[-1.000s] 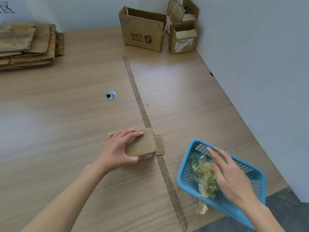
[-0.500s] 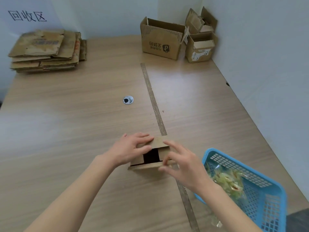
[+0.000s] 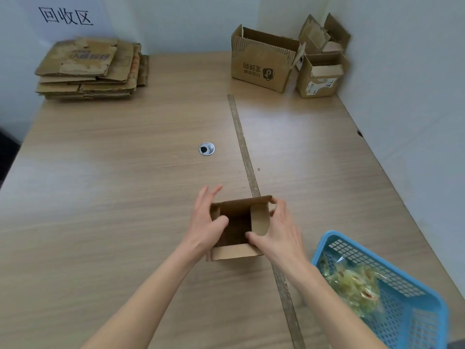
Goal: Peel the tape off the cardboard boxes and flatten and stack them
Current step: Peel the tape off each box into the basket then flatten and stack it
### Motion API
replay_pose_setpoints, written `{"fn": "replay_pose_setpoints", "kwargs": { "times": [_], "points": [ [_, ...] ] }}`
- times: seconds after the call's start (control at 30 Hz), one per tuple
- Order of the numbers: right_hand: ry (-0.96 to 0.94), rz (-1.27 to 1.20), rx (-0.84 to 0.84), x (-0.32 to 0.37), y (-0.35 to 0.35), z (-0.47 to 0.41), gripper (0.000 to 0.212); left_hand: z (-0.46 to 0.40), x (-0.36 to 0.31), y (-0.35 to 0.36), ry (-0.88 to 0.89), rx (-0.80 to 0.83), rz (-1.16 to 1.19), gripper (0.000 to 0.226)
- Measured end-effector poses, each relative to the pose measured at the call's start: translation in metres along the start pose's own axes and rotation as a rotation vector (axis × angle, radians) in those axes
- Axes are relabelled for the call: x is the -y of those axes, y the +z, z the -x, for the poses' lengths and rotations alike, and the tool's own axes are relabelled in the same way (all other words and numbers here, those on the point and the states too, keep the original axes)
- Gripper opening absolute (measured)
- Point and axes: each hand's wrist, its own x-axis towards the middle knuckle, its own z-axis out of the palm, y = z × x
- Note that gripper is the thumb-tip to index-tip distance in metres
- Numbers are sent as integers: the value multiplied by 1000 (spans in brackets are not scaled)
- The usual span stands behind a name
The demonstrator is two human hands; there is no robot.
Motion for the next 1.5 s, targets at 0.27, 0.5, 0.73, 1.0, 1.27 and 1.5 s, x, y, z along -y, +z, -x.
{"fn": "replay_pose_setpoints", "kwargs": {
  "times": [0.27, 0.5, 0.73, 1.0, 1.27, 1.5],
  "points": [
    [126, -456, 69, -18, -20, -14, 54, 1, 12, -11, -193, -19, 164, 44],
    [132, -629, 63, -5, -29, -13, 56, 8, -1, -13, -39, 2, 247, 36],
    [174, -822, -41, -2, -43, -22, 39, 4, -24, -24, 76, -136, 544, 41],
    [-92, -860, 260, -34, -28, -5, 101, 11, 17, -19, -123, -128, 334, 68],
    [-210, -730, 232, -39, -25, 7, 102, 22, 8, -16, -79, -79, 290, 86],
    [101, -922, 51, -9, -42, 0, 89, 20, -19, -14, 189, -168, 226, 36]
  ]
}}
